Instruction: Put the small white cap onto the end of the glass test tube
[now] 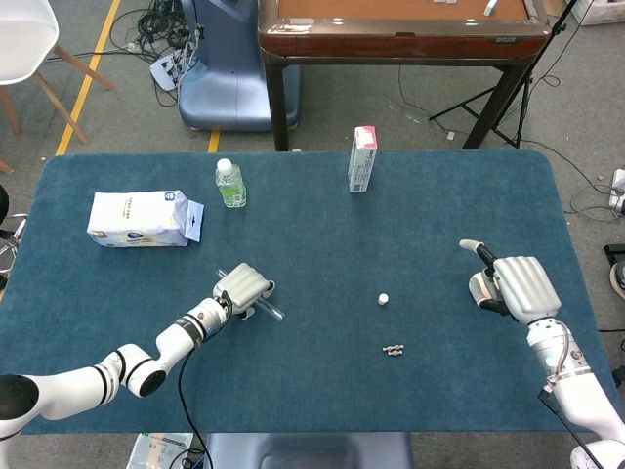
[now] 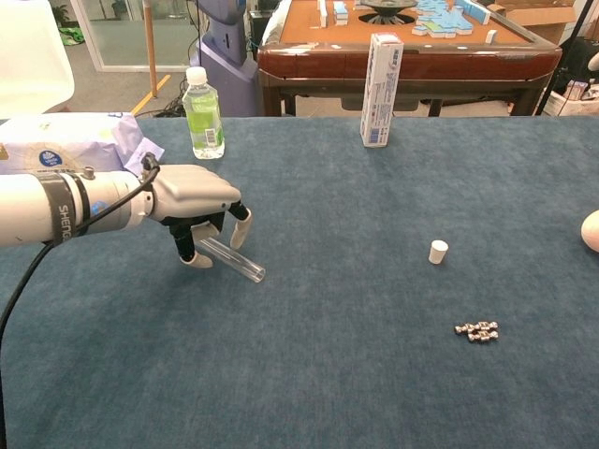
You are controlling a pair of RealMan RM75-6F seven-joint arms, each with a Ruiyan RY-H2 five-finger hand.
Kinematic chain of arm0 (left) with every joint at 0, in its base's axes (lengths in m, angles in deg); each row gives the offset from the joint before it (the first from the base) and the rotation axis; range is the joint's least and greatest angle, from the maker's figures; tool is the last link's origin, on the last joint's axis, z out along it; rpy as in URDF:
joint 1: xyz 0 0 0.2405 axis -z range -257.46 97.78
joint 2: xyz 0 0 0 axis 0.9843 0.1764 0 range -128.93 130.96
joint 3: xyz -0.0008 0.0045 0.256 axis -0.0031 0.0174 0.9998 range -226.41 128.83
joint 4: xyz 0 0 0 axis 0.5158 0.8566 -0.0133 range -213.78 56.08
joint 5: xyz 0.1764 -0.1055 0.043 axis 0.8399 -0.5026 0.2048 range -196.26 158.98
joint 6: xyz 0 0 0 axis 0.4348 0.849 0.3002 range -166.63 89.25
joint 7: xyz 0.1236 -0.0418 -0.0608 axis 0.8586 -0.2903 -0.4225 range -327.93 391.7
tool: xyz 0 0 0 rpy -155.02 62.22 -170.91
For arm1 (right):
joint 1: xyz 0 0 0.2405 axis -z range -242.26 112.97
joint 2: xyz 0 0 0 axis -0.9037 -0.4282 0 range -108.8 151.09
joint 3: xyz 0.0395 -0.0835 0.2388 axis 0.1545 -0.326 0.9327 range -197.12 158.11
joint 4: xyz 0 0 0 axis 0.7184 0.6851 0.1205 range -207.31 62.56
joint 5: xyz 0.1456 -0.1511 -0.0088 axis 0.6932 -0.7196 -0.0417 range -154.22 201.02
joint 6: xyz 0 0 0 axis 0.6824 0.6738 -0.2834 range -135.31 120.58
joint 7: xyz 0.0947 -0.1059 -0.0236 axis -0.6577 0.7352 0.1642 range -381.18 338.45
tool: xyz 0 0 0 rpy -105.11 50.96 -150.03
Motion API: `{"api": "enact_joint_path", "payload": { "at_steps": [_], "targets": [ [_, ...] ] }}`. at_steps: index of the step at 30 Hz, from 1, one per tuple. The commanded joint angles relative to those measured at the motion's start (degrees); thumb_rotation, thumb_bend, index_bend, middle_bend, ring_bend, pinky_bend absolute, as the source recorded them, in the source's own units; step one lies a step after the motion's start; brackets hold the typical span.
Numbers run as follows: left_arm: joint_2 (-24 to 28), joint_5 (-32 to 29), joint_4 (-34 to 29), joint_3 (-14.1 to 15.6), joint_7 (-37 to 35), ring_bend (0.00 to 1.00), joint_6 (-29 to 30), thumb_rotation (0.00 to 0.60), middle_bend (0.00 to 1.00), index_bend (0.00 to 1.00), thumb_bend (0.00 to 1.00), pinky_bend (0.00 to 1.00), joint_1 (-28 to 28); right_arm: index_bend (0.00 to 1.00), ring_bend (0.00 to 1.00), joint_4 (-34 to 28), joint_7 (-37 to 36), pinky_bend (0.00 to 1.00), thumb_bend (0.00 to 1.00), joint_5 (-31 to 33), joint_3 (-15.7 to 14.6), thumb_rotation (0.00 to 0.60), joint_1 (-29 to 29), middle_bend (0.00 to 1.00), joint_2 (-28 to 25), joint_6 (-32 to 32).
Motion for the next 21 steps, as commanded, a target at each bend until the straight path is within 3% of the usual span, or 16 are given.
{"api": "enact_joint_path", "payload": {
  "at_steps": [1, 21],
  "targets": [
    [-0.4, 0.1, 0.8, 0.3, 0.4, 0.85, 0.3, 0.6, 0.89, 0.44, 0.26, 0.98, 0.2, 0.2, 0.99, 0.0, 0.0, 1.0, 0.52, 0.0, 0.0, 0.6, 0.0, 0.86, 0.0, -0.1],
    [-2.4, 1.3, 4.3, 1.4, -2.1, 0.87, 2.0, 0.6, 0.91, 0.52, 0.27, 1.0, 0.3, 0.2, 0.99, 0.2, 0.2, 1.0, 0.52, 0.4, 0.3, 0.6, 0.5, 0.86, 0.0, -0.7]
  ]
}}
